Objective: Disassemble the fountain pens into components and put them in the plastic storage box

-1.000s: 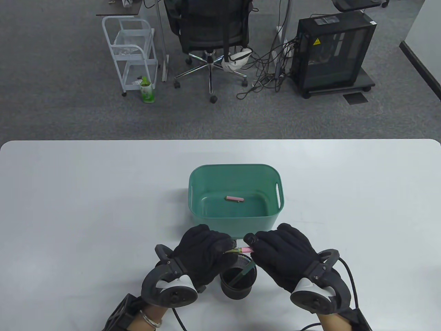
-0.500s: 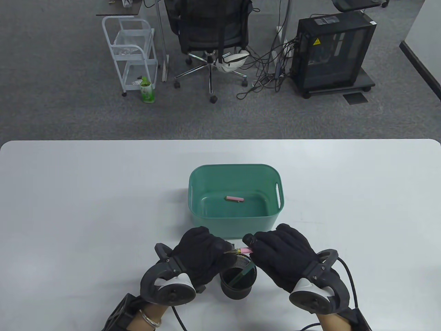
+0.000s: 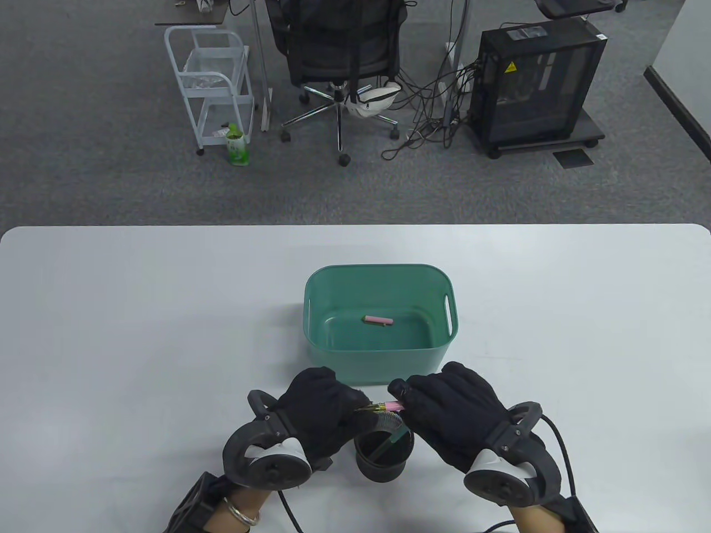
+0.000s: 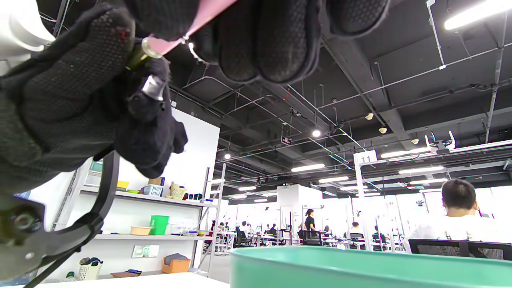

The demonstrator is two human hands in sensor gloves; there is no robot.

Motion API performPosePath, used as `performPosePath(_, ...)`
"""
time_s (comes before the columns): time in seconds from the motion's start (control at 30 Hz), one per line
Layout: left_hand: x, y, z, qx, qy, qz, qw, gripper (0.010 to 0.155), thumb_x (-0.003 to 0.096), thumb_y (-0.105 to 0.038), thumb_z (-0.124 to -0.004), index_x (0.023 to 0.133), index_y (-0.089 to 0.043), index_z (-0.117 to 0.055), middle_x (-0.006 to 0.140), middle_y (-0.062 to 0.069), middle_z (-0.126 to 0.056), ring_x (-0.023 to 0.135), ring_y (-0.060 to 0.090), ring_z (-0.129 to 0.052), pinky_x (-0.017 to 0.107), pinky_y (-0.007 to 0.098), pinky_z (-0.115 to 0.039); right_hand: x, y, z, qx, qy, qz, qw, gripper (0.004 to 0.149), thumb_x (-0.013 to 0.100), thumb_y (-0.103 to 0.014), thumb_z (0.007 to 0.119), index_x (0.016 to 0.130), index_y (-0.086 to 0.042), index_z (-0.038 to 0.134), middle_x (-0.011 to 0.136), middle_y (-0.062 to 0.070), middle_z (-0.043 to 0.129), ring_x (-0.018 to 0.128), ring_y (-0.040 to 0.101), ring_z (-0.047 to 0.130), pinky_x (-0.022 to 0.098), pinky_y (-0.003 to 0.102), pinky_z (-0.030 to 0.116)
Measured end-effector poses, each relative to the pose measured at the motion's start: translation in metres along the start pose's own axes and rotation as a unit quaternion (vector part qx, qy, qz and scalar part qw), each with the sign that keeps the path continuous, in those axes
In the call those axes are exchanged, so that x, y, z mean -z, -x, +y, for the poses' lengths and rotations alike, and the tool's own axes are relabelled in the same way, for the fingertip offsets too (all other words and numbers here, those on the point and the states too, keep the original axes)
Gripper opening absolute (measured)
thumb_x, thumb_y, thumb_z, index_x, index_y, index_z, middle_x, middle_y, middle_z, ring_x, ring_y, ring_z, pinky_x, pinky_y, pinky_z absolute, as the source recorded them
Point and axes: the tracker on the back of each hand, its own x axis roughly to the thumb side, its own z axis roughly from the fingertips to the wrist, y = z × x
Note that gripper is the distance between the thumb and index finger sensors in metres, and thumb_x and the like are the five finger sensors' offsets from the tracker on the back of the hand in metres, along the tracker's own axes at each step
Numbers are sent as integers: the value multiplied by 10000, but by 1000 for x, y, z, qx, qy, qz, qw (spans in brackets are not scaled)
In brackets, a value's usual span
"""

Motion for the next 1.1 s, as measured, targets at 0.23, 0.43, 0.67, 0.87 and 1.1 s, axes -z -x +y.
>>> performPosePath(0.23, -1, 0, 0, -1, 1, -3, 1000, 646, 618, -628, -568, 922, -118, -820, 780, 65, -1003, 681, 253, -975, 716, 517, -667, 0, 0, 1, -1, -1, 0, 1000, 441, 563, -461, 705, 968, -318, 804, 884, -45, 868, 748, 147, 893, 723, 465, 651)
performPosePath(0.43, -2, 0, 1, 5, 0, 0, 1000, 672, 601, -640, -650, 1041, -134, -684, 927, 72, -912, 821, 266, -902, 770, 529, -607, 0, 1, 1, -4, -3, 1, 1000, 441, 563, -462, 704, 967, -318, 804, 882, -44, 870, 746, 147, 895, 722, 465, 652)
performPosePath(0.67, -2, -1, 0, 13, 5, 0, 1000, 602, 619, -575, -717, 1038, -146, -662, 950, 57, -888, 844, 250, -886, 784, 520, -595, 1, 3, 1, -5, -3, 6, 1000, 442, 562, -463, 704, 968, -317, 803, 882, -45, 869, 745, 146, 896, 721, 466, 652)
performPosePath(0.87, -1, -3, 0, 17, 5, -2, 1000, 517, 638, -524, -727, 999, -154, -698, 916, 38, -912, 813, 233, -908, 777, 511, -607, 0, 5, 0, -7, 0, 8, 1000, 441, 562, -463, 704, 967, -320, 803, 882, -46, 869, 746, 145, 894, 722, 464, 652)
performPosePath(1.1, -1, -4, -1, 20, 4, -4, 1000, 446, 656, -476, -714, 959, -149, -731, 870, 32, -937, 769, 223, -931, 764, 503, -624, 0, 5, 0, -8, 1, 7, 1000, 441, 561, -463, 705, 967, -319, 804, 882, -44, 869, 745, 145, 895, 722, 465, 652)
